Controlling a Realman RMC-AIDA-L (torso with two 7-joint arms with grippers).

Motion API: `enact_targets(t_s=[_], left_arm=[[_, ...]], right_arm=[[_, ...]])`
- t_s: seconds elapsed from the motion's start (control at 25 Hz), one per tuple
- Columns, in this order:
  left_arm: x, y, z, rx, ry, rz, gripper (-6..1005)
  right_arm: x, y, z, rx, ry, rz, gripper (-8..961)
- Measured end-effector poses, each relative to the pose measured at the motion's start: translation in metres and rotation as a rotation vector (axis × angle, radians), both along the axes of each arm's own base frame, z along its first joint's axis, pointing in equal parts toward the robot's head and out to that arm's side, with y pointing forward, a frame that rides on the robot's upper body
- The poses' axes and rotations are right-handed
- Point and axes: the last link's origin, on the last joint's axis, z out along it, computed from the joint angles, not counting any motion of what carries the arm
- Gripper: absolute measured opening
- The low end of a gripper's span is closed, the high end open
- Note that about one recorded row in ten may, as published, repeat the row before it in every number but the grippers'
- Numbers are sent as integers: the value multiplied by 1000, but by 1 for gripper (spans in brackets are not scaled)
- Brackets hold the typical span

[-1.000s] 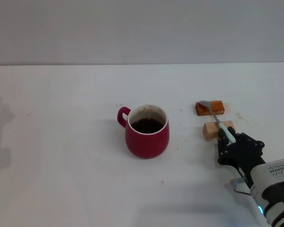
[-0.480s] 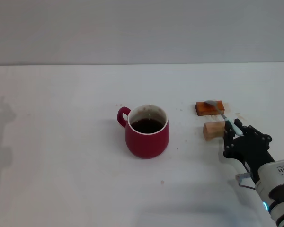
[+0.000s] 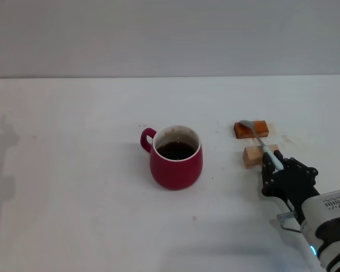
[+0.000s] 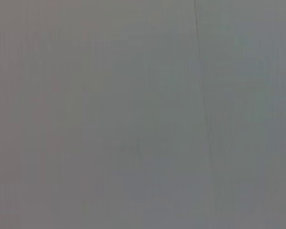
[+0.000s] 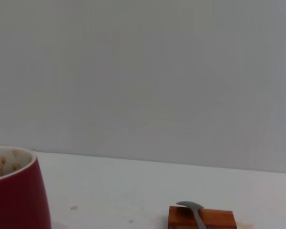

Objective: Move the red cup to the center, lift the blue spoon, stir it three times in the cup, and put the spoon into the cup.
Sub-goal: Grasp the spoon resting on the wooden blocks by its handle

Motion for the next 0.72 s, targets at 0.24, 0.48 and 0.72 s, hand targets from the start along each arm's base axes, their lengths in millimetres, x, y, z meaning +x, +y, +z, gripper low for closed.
enact_targets(t_s=[0.24, 0.48, 0.72], left_arm=[[-1, -1, 0, 0, -1, 2, 157], [-1, -1, 0, 2, -1, 1, 157], [-1, -1, 0, 2, -1, 0, 157]], right_arm=[[0, -2, -2, -8, 3, -5, 167], [1, -3, -2, -11, 3, -12, 167], [3, -4, -2, -8, 3, -14, 167]])
